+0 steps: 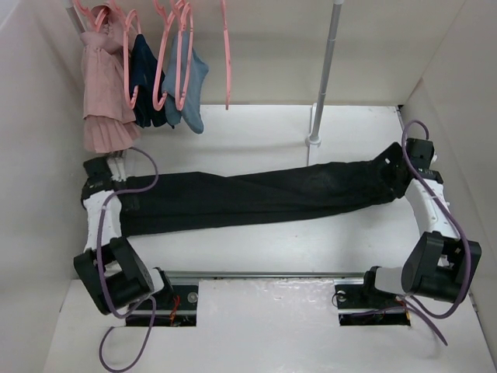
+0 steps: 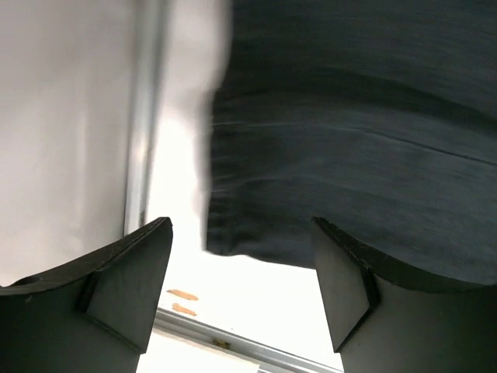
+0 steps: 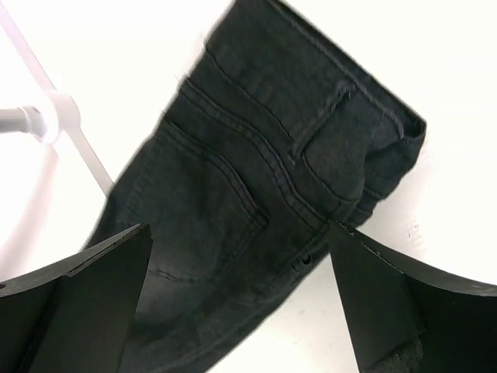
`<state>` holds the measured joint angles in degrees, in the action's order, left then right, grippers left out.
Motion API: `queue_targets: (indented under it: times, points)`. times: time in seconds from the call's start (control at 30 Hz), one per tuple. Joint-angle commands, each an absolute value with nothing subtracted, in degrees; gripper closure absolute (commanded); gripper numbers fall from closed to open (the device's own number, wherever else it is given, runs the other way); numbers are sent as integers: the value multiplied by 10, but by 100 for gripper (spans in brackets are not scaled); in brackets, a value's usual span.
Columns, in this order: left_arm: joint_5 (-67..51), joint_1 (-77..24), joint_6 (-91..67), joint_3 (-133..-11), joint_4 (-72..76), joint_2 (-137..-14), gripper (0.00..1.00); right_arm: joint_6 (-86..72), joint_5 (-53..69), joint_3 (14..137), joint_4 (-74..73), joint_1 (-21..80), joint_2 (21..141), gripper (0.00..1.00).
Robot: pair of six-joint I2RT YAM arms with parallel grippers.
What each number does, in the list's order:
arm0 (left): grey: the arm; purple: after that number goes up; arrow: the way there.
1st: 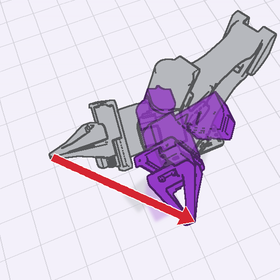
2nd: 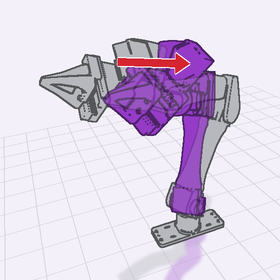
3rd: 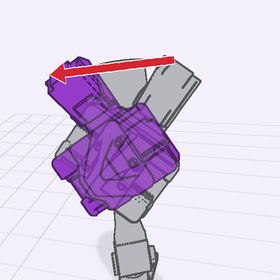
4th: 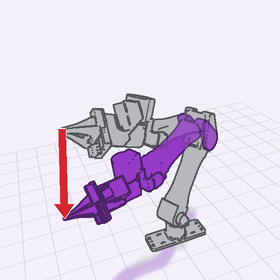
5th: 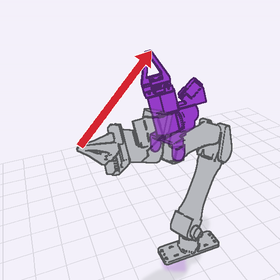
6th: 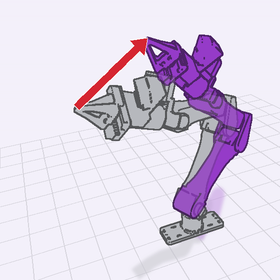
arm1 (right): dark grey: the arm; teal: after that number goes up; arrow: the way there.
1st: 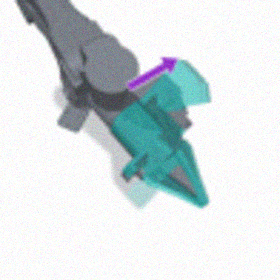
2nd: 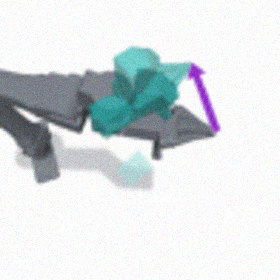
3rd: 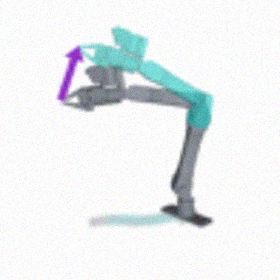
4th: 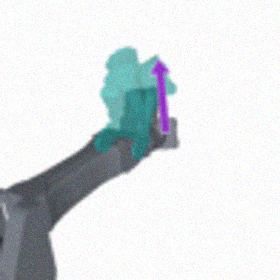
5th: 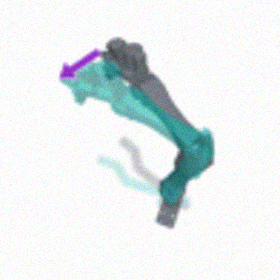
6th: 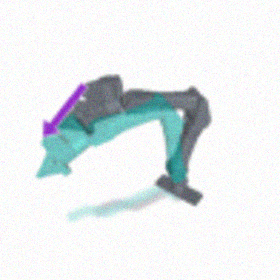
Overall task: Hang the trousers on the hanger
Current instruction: Fold the trousers at the center of the board.
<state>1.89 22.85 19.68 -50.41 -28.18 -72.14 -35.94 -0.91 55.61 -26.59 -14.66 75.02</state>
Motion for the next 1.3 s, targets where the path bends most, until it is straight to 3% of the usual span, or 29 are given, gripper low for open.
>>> queue_targets:
  times: [0.0,0.47,0.53,0.63,0.67,0.7,0.73,0.8,0.83,0.97,1.03,1.07,1.17,1.2,1.27]
  points:
    - [-67,313,171,-542,-265,-724,31,-343,19,533,-294,-149,749,0]
    - [-141,330,215,-565,-286,-803,30,-384,14,455,-213,-149,793,0]
    - [-134,330,215,-565,-279,-826,35,-384,14,460,-207,-149,819,1]
    - [-140,330,228,-565,-286,-853,58,-384,14,472,-200,-137,847,3]
    - [-148,330,234,-565,-286,-853,68,-384,8,472,-200,-131,852,7]
    - [-155,330,234,-565,-286,-860,93,-384,8,478,-194,-126,853,13]
    - [-155,330,234,-565,-286,-860,100,-384,8,478,-194,-126,859,31]
    - [-165,330,245,-571,-286,-855,100,-389,1,489,-194,-115,859,52]
    - [-171,330,251,-571,-292,-842,100,-389,-7,490,-201,-115,859,68]
    - [-178,330,291,-593,-292,-786,100,-381,-32,516,-229,-110,846,92]
    - [-185,330,315,-624,-321,-769,100,-365,-48,527,-244,-110,841,90]
    - [-185,330,337,-639,-336,-769,100,-360,-48,535,-255,-110,841,66]
    - [-199,330,364,-679,-392,-769,100,-352,-55,535,-261,-110,835,37]
    - [-199,330,380,-685,-403,-769,100,-352,-55,535,-261,-110,830,23]
    - [-207,330,393,-685,-428,-762,100,-345,-55,535,-267,-110,830,20]
